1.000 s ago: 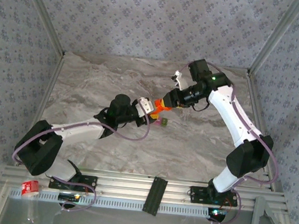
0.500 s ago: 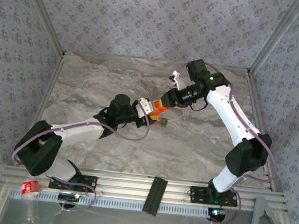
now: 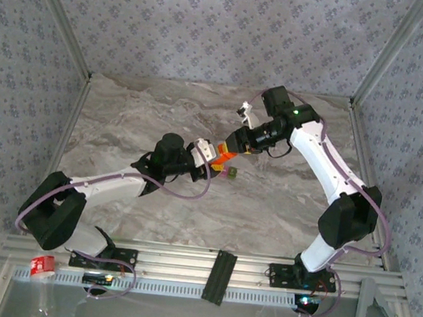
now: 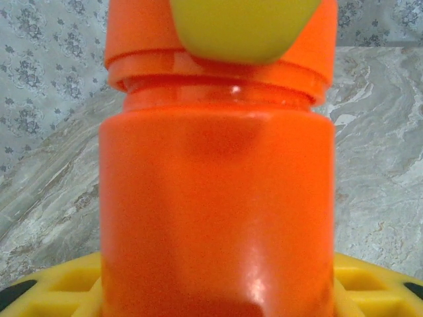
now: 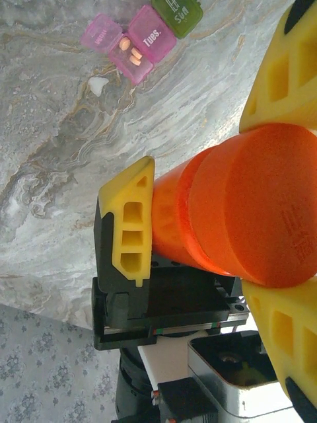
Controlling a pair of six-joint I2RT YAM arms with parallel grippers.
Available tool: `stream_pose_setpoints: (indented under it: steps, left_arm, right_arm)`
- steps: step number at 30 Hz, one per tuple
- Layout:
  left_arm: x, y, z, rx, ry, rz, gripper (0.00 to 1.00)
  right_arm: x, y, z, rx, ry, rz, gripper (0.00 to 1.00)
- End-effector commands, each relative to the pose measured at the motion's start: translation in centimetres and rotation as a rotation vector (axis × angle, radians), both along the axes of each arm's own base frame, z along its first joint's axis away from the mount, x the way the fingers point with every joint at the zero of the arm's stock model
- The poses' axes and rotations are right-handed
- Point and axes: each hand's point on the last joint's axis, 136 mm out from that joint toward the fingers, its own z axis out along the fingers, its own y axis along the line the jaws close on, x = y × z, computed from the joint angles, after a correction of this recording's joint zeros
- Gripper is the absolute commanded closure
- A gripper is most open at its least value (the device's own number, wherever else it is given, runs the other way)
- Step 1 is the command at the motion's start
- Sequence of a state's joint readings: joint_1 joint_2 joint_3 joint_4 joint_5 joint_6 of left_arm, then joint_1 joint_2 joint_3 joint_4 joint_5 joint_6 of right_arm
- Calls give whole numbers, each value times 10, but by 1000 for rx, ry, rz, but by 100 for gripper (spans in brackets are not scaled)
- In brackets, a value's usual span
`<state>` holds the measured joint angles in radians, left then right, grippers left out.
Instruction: Sort the pills into containers
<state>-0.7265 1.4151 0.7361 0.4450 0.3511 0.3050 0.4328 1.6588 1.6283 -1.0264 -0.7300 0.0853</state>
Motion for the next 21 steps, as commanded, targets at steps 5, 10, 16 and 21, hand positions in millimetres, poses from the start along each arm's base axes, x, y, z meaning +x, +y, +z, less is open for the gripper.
stream_pose_setpoints:
  steps: [5, 10, 16, 21]
  left_arm:
    - [5, -7, 57, -168, -124, 14, 100]
    - [7, -8, 62, -194, -127, 27, 100]
    - [9, -8, 62, -192, -123, 30, 100]
    - [9, -8, 63, -194, -120, 30, 100]
  right_arm:
    - [-14, 18, 7, 91, 70, 44, 68]
    - [-13, 18, 14, 102, 78, 13, 59]
    - [-9, 16, 24, 114, 65, -22, 54]
    - [-4, 12, 31, 122, 54, -49, 49]
